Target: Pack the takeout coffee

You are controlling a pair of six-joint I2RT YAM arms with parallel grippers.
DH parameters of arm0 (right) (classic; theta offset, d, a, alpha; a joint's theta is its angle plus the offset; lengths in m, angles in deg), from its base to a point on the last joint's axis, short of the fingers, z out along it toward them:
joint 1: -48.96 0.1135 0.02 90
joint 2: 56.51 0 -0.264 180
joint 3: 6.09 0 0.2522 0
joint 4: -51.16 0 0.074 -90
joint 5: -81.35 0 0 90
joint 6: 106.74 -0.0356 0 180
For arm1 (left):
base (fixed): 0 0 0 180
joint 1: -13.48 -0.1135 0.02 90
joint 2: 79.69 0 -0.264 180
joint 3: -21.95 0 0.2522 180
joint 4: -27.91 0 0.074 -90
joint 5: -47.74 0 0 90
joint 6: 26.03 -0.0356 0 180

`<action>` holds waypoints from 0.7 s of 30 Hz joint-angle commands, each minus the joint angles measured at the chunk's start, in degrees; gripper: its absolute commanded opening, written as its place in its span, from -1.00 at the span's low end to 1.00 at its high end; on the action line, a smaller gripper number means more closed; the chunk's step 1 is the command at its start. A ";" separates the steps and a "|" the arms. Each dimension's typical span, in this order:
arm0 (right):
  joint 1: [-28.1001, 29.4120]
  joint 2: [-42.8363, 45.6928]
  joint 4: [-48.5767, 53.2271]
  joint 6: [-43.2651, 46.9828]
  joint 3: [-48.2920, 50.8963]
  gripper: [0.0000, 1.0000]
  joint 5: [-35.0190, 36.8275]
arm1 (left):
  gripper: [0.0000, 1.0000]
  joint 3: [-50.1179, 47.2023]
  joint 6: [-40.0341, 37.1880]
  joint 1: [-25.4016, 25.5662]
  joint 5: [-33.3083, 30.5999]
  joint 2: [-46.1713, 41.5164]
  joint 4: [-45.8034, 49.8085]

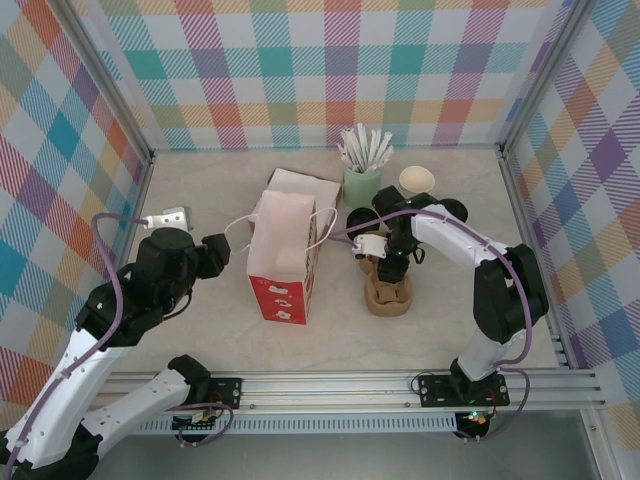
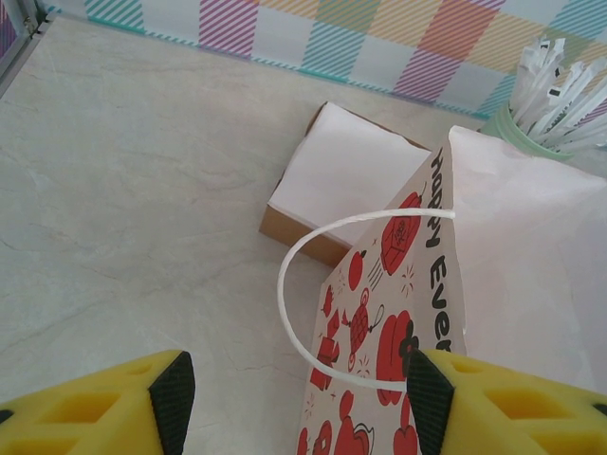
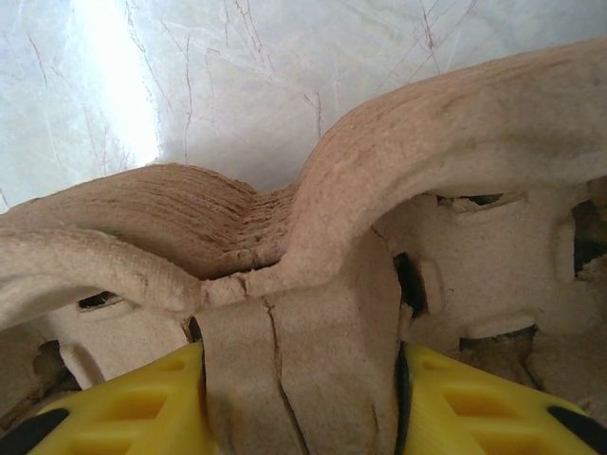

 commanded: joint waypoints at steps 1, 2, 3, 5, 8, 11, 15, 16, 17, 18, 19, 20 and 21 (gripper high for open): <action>0.36 3.83 2.30 -0.67 -2.36 -0.12 -0.61 | 0.26 0.82 -1.05 0.63 -0.77 0.13 0.51; 0.41 4.09 2.59 -0.72 -2.36 -0.11 -0.50 | 0.26 0.78 -1.02 0.65 -0.69 0.24 0.42; 0.37 4.28 2.83 -0.76 -2.36 -0.10 -0.40 | 0.26 0.75 -1.03 0.65 -0.52 0.35 0.42; 0.36 4.48 2.93 -0.76 -2.19 -0.08 -0.31 | 0.27 0.74 -1.06 0.67 -0.19 0.53 0.29; 0.37 4.12 3.12 -0.85 -1.92 -0.05 -0.39 | 0.27 0.66 -1.06 0.61 0.10 0.79 0.11; 0.37 3.18 3.14 -1.08 -1.83 -0.03 -0.77 | 0.28 0.65 -1.19 0.63 0.15 0.88 0.11; 0.39 1.69 3.06 -1.37 -1.92 -0.01 -1.35 | 0.28 0.74 -1.29 0.63 0.16 0.88 0.11; 0.36 1.40 2.94 -1.44 -1.93 -0.02 -1.44 | 0.28 0.74 -1.26 0.66 0.17 0.88 0.05; 0.41 1.15 2.98 -1.52 -1.92 -0.01 -1.52 | 0.28 0.76 -1.28 0.66 0.20 0.88 0.10; 0.37 0.96 2.96 -1.55 -1.93 -0.01 -1.61 | 0.28 0.82 -1.32 0.61 0.19 0.88 0.07; 0.36 0.80 2.90 -1.62 -1.92 -0.01 -1.70 | 0.28 0.82 -1.32 0.67 0.15 0.94 0.11; 0.44 0.72 2.87 -1.70 -1.92 -0.01 -1.78 | 0.28 0.93 -1.40 0.65 0.15 0.97 0.11; 0.36 0.64 2.97 -1.72 -1.91 0.00 -1.87 | 0.28 0.99 -1.40 0.67 0.18 0.97 0.04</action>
